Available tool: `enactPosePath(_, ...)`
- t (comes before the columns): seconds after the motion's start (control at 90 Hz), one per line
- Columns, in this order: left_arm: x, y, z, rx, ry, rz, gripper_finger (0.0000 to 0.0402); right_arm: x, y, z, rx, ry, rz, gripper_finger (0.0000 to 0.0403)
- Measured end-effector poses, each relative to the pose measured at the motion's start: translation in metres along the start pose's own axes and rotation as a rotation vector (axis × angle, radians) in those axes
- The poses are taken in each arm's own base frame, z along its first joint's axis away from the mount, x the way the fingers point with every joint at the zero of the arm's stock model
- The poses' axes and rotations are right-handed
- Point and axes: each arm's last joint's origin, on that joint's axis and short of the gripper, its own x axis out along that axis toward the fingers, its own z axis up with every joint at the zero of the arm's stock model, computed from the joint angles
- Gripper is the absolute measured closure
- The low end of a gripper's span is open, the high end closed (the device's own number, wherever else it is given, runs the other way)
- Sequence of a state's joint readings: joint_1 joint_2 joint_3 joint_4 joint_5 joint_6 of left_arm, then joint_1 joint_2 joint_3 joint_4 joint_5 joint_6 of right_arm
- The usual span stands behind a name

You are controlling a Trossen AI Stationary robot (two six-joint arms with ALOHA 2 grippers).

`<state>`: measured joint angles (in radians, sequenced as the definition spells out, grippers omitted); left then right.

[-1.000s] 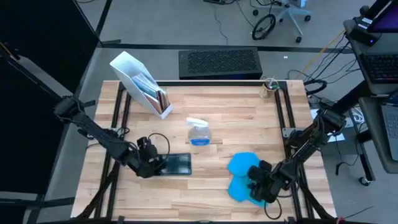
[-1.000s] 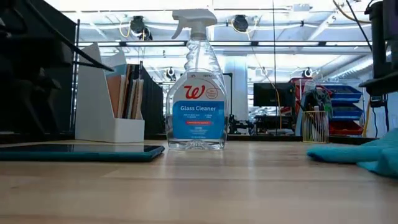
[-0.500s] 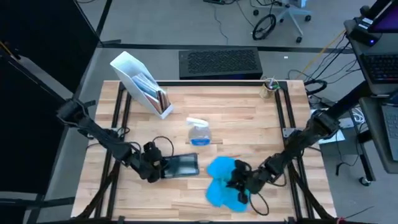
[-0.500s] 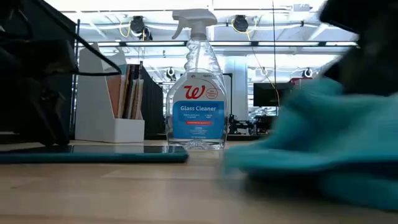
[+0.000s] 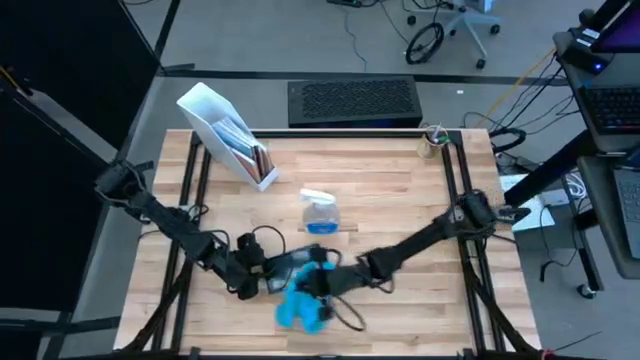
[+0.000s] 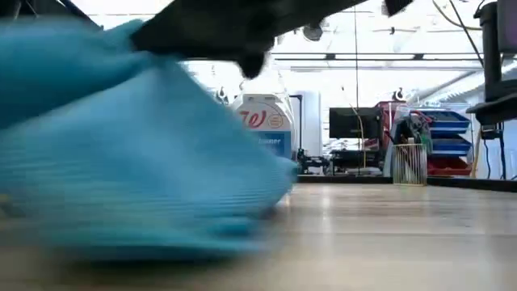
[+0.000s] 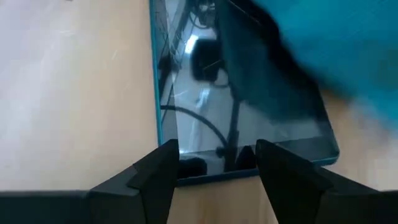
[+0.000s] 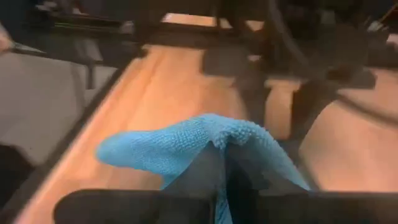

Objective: Apply microfiber cloth
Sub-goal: Wipe the screen of the blue tablet with the blue microfiber cloth

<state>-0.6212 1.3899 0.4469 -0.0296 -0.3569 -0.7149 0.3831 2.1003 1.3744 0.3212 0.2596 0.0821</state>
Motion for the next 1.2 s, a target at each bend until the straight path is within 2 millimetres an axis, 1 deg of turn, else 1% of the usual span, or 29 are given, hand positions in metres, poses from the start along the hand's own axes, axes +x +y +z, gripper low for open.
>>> enactPosePath(0.111, 0.000, 0.000, 0.000, 0.024, 0.000, 0.004, 0.0199, 0.029, -0.014, -0.001, 0.058, 0.001, -0.040, 0.0402)
enactPosePath(0.222, 0.000, 0.000, 0.000, 0.045, -0.002, 0.008, 0.0199, 0.052, -0.027, -0.021, 0.118, 0.063, -0.074, 0.0403)
enactPosePath(0.311, 0.000, 0.000, 0.000, 0.046, -0.004, 0.010, 0.0199, 0.067, -0.032, -0.040, 0.164, 0.100, -0.094, 0.0403)
enactPosePath(0.389, 0.000, 0.000, 0.000, 0.047, -0.003, 0.012, 0.0199, 0.076, -0.035, -0.054, 0.207, 0.113, -0.102, 0.0403)
enactPosePath(0.522, 0.000, 0.001, 0.000, 0.048, 0.001, 0.014, 0.0199, 0.088, -0.034, -0.068, 0.319, 0.069, 0.001, 0.0403)
enactPosePath(0.6, 0.000, 0.001, -0.001, 0.049, 0.003, 0.015, 0.0199, 0.091, -0.034, -0.075, 0.323, 0.079, 0.002, 0.0403)
enactPosePath(0.7, 0.003, 0.001, -0.002, 0.050, 0.012, 0.025, 0.0199, 0.091, -0.032, -0.078, 0.316, 0.097, 0.004, 0.0403)
enactPosePath(0.867, 0.013, 0.001, -0.005, 0.047, 0.026, 0.045, 0.0199, 0.088, -0.032, -0.072, 0.286, 0.088, 0.018, 0.0403)
enactPosePath(0.956, 0.017, 0.001, -0.006, 0.047, 0.035, 0.058, 0.0199, 0.088, -0.031, -0.073, 0.276, 0.094, 0.023, 0.0403)
enactPosePath(1.1, 0.020, 0.003, -0.008, 0.038, 0.044, 0.075, 0.0199, 0.087, -0.029, -0.072, 0.275, 0.087, 0.028, 0.0403)
enactPosePath(1.2, 0.021, 0.004, -0.007, 0.022, 0.047, 0.079, 0.0199, 0.084, -0.024, -0.065, 0.274, 0.073, 0.054, 0.0403)
